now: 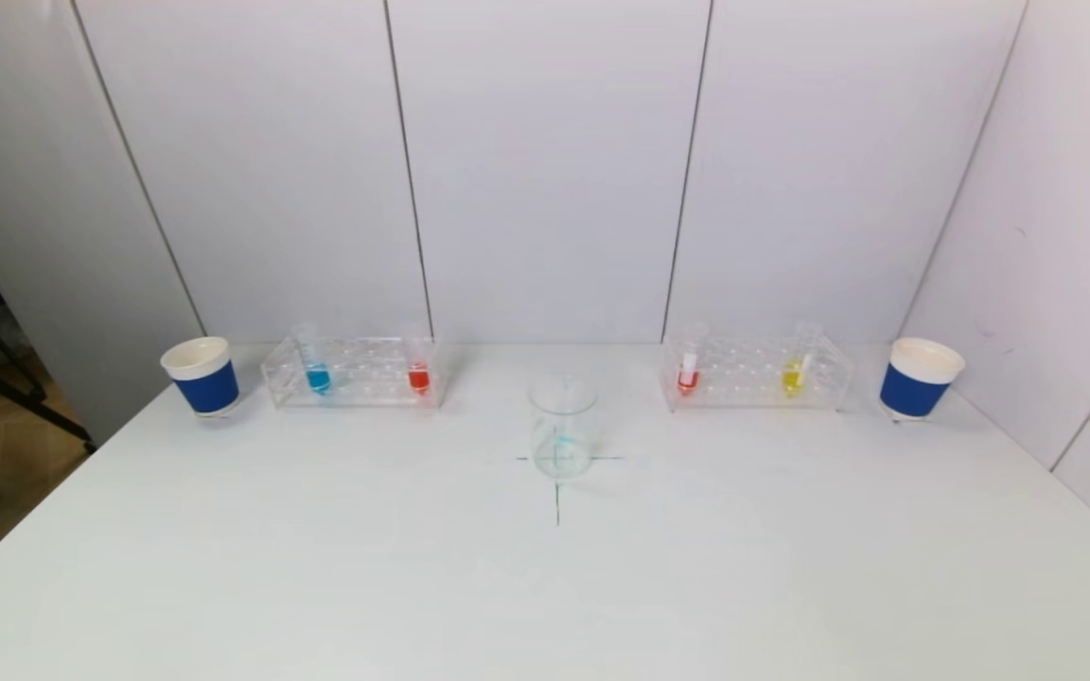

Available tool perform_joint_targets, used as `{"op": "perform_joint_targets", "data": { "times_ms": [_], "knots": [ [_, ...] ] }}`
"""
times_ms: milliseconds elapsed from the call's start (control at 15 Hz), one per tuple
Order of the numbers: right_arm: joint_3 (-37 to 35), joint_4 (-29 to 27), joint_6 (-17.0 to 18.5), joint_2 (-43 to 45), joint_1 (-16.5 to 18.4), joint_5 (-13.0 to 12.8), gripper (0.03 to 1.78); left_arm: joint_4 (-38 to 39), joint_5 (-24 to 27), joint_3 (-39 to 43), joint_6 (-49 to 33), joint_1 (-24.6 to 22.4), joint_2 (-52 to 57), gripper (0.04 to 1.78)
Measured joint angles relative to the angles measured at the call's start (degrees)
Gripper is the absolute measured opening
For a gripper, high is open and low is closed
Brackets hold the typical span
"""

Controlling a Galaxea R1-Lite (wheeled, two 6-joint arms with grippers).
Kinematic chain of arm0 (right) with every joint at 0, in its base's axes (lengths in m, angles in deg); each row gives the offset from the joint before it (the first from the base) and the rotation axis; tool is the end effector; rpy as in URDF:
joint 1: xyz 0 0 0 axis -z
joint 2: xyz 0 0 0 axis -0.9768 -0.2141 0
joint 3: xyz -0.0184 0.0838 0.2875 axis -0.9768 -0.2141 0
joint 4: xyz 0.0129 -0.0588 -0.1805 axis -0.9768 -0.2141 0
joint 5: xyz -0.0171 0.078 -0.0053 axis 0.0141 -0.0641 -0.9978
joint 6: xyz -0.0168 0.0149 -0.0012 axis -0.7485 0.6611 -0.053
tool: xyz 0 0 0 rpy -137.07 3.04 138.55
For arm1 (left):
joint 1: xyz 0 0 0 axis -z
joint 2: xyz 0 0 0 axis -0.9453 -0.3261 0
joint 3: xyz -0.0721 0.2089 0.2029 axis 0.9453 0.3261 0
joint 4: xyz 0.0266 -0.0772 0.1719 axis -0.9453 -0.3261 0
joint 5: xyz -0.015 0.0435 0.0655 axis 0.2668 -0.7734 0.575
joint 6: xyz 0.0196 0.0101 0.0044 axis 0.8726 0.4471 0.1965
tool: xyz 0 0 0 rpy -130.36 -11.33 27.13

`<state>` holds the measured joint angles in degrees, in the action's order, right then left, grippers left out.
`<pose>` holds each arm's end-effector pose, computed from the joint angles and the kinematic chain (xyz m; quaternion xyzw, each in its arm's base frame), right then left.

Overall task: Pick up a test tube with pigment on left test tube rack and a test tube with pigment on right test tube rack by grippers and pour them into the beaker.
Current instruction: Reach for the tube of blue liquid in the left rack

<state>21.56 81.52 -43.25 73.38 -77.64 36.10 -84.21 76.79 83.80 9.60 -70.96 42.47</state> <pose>-0.0229 0.0000 0.0760 -0.0222 -0.0019 -0.0002 0.9998 -0.0226 -0.0003 0.0749 0.0449 0.0035 -0.0062 0.9990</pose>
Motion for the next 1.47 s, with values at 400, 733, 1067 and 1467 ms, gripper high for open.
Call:
{"op": "perform_joint_targets", "data": {
  "times_ms": [400, 733, 1067, 1467],
  "knots": [
    [0.0, 0.0, 0.0, 0.0, 0.0, 0.0, 1.71, 0.0, 0.1, 0.0, 0.1, 0.0, 0.0, 1.76],
    [0.0, 0.0, 0.0, 0.0, 0.0, 0.0, 1.71, -0.1, 0.6, 0.0, 0.8, 0.0, 0.0, 1.76],
    [0.0, 0.0, 0.0, 0.0, 0.0, 0.0, 1.71, -0.4, 0.1, -0.1, 1.0, -0.1, 0.0, 1.76],
    [0.0, 0.0, 0.0, 0.0, 0.0, 0.0, 1.71, -6.4, 0.1, -15.3, 0.7, -0.1, -4.6, 1.76]
  ]
}}
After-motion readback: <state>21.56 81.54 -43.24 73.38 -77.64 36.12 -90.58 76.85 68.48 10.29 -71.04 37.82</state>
